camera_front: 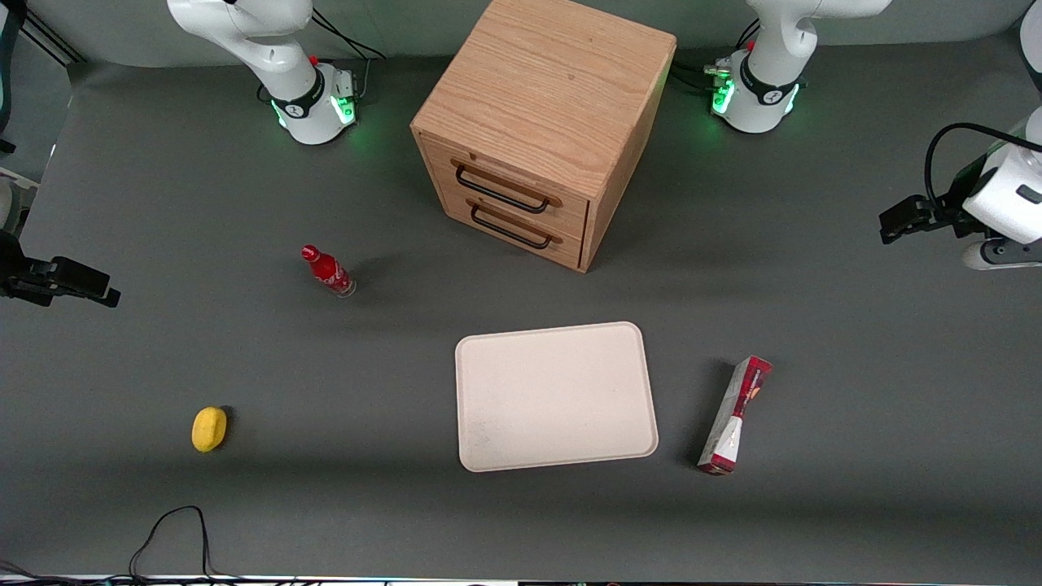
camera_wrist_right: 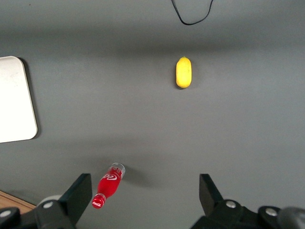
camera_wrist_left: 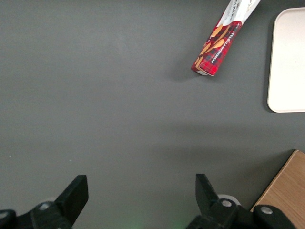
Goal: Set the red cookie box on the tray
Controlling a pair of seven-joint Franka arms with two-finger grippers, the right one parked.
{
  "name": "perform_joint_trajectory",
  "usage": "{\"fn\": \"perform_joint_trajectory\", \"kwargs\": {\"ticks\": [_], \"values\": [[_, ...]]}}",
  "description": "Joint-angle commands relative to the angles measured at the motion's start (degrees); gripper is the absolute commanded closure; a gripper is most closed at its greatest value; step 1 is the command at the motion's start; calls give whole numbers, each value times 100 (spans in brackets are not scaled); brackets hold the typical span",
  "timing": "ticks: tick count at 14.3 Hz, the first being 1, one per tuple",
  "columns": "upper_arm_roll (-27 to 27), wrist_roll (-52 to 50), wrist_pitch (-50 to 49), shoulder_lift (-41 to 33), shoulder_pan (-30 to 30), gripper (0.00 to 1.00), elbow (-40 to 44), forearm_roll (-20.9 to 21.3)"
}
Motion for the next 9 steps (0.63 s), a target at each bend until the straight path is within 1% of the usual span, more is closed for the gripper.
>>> {"fn": "perform_joint_trajectory", "kwargs": {"ticks": [1,9], "values": [[7,54,-244,75,100,0,259,56],[23,46,-367,154,76,0,294,38]]}}
